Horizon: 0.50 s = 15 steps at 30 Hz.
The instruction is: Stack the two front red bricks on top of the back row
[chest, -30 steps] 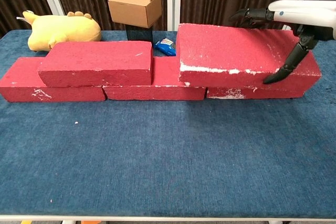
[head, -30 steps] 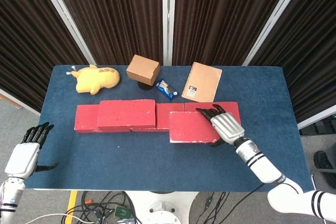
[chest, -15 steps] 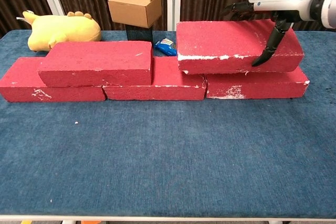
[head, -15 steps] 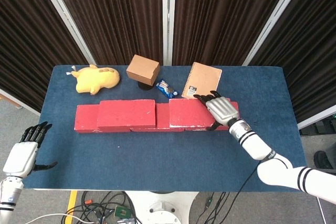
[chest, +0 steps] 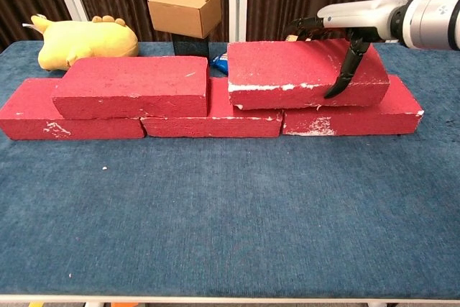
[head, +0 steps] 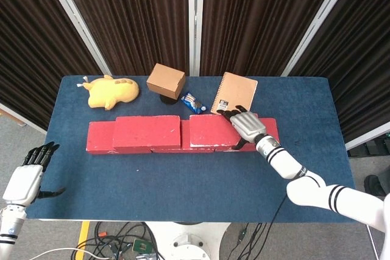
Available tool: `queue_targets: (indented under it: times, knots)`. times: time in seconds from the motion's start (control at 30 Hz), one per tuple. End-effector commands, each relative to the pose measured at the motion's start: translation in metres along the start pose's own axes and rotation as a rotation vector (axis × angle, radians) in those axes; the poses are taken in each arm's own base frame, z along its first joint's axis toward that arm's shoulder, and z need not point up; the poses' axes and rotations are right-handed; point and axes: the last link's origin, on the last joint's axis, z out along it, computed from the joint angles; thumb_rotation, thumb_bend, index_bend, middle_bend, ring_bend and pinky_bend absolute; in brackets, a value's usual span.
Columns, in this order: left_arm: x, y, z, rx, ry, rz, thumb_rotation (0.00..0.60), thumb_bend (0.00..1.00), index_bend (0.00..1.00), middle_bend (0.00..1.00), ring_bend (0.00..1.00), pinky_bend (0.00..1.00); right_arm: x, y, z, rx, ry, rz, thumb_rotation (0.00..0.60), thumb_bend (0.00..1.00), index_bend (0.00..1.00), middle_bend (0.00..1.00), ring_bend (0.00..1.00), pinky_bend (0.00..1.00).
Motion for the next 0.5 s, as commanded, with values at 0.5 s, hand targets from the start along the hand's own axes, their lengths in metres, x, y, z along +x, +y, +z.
queue_targets:
  times: [0.5]
  knots:
    - [-0.001,-0.004,0.001,0.006,-0.009,-0.011,0.6,0.0,0.0,0.0,0.0,0.0,-0.003,-0.012,0.018,0.011,-0.023,0.033,0.6,0.05,0.0,0.25,0.18,0.0]
